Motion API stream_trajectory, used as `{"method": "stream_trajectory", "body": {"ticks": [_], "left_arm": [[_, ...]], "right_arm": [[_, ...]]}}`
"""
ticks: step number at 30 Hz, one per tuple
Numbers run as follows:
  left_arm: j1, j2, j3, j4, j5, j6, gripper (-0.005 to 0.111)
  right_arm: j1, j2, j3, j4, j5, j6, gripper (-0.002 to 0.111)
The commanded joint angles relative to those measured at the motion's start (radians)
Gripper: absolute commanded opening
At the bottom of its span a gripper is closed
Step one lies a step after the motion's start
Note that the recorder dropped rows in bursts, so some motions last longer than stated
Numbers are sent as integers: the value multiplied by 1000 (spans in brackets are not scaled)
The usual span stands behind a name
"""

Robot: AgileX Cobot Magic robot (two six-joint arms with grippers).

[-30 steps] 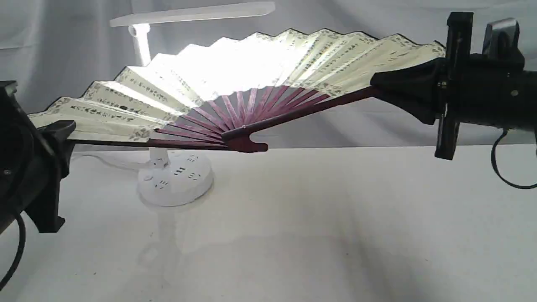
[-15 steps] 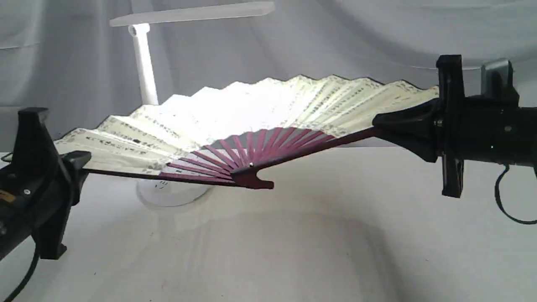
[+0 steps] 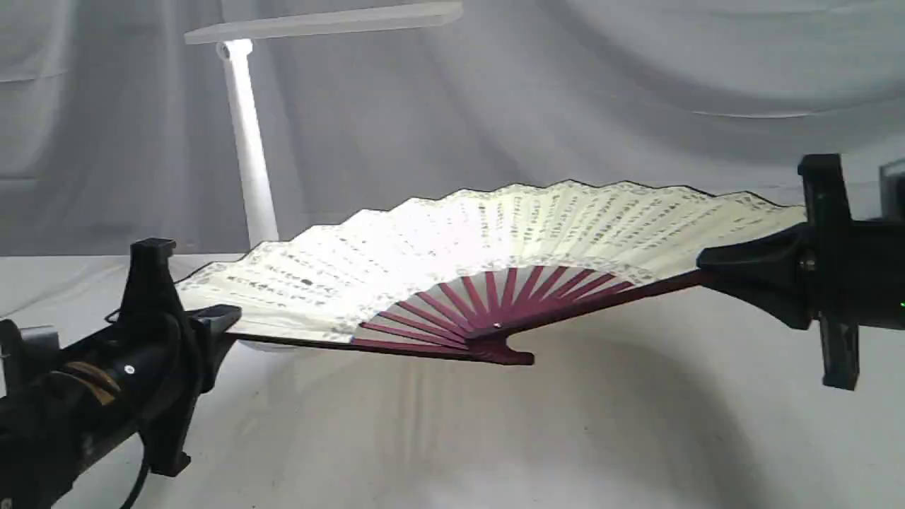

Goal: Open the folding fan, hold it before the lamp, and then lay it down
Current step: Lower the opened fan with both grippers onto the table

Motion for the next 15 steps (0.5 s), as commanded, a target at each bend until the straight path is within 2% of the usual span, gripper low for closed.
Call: {"method": "stream_trajectory", "body": {"ticks": [1, 3, 8, 11, 15], "left_arm": [[36, 62, 8, -29, -158, -98, 0], [36, 98, -8, 25, -208, -156, 0], [36, 170, -100, 190, -177, -172, 0], [31, 204, -131, 209, -180, -176, 0], [-3, 240, -165, 159, -184, -175, 0]], "right_arm": [[-93, -4, 19, -50, -137, -96, 0], [-111, -4, 25, -53, -137, -102, 0], [-113, -4, 25, -66, -144, -105, 0], [-113, -4, 25, -74, -168, -105, 0], [-113, -4, 25, -74, -237, -112, 0]]}}
